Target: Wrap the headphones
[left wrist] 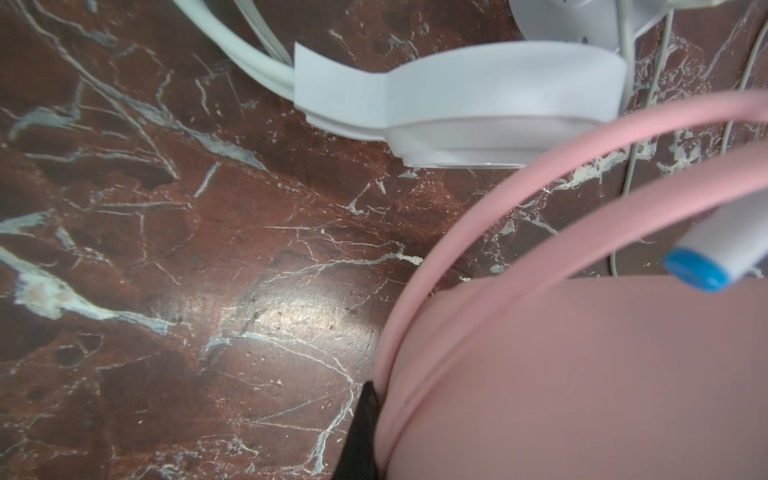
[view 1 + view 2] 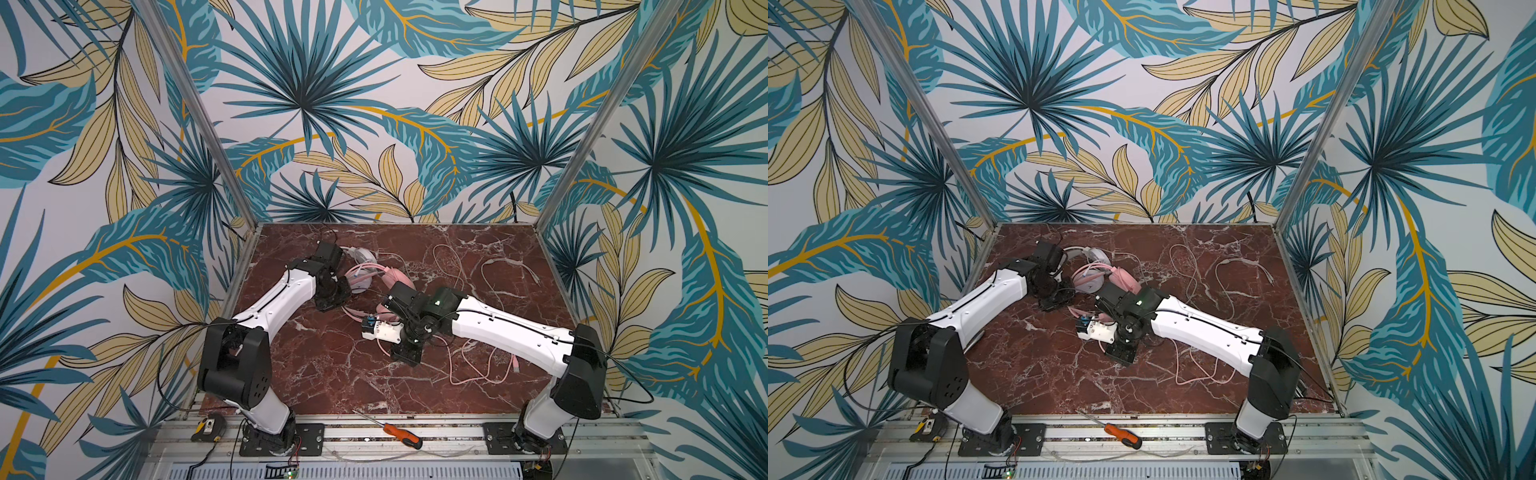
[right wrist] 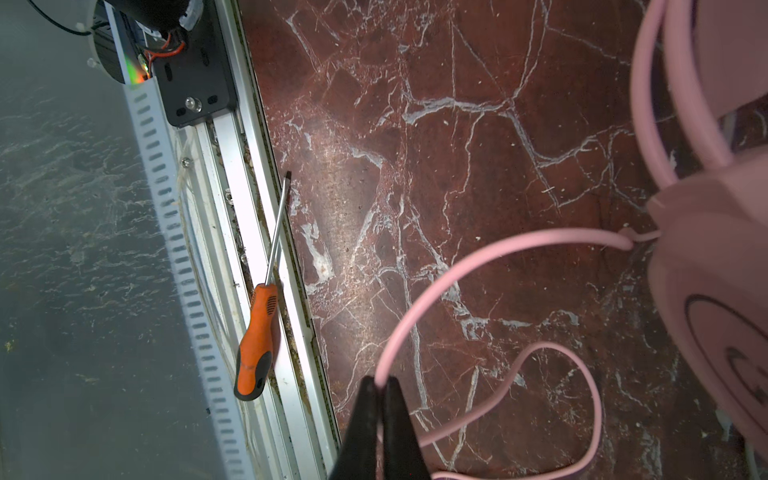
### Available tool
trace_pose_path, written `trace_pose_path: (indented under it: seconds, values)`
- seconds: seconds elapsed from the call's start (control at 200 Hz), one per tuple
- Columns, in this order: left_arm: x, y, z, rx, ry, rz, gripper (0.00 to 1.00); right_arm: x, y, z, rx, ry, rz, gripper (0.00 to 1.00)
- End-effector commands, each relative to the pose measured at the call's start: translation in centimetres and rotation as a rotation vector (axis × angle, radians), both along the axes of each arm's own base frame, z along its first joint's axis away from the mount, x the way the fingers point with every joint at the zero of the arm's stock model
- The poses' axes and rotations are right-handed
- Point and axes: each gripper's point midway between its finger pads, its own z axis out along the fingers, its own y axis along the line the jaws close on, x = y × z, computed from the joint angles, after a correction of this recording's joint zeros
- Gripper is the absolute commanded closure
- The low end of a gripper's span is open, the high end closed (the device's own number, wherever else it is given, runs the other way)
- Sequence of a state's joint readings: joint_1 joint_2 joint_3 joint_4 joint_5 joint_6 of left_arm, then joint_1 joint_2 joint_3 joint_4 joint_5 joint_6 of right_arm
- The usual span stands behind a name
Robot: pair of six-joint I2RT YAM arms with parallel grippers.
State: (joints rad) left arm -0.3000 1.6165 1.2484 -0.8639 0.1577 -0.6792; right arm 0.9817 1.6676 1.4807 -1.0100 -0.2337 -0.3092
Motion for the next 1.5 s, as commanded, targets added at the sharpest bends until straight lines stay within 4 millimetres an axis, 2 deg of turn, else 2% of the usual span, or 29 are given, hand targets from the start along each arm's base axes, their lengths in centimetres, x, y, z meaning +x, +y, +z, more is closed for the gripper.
trace_pose_path:
  seconds: [0.0,0.125,0.295,0.641,0.761,0.992,1.292,1.492]
  values:
    - [0.8,-0.8,1.2,0.001,-0.043,-0.025,1.0,0.9,-1.1,0.3,-0.066,-0.062,0.017,1.0]
    - [0.5,-0.8,0.7,0.034,-0.034,-0.045,1.0,2.7,-1.4,1.2,-0.068,-0.138,0.001,1.0]
    - [0.4,-1.2,0.0,0.065,-0.02,-0.078,1.0,4.2,-0.9,1.9,-0.076,-0.193,0.033,1.0]
    - [-0.2,-1.2,-0.7,0.12,0.008,-0.127,1.0,6.6,-2.6,2.2,-0.248,-0.285,0.104,1.0]
    - [-0.2,-1.0,-0.7,0.141,0.014,-0.133,1.0,7.0,-3.4,2.7,-0.301,-0.298,0.116,1.0]
    - [0.0,-1.0,-0.9,0.139,0.02,-0.133,1.0,6.2,-3.9,3.1,-0.304,-0.261,0.108,1.0]
    - [0.0,-1.4,-1.2,0.14,0.025,-0.164,1.0,8.8,-4.8,3.5,-0.388,-0.394,0.107,1.0]
    - [-0.1,-1.2,-1.0,0.146,0.018,-0.157,1.0,9.2,-6.0,3.8,-0.493,-0.393,0.106,1.0]
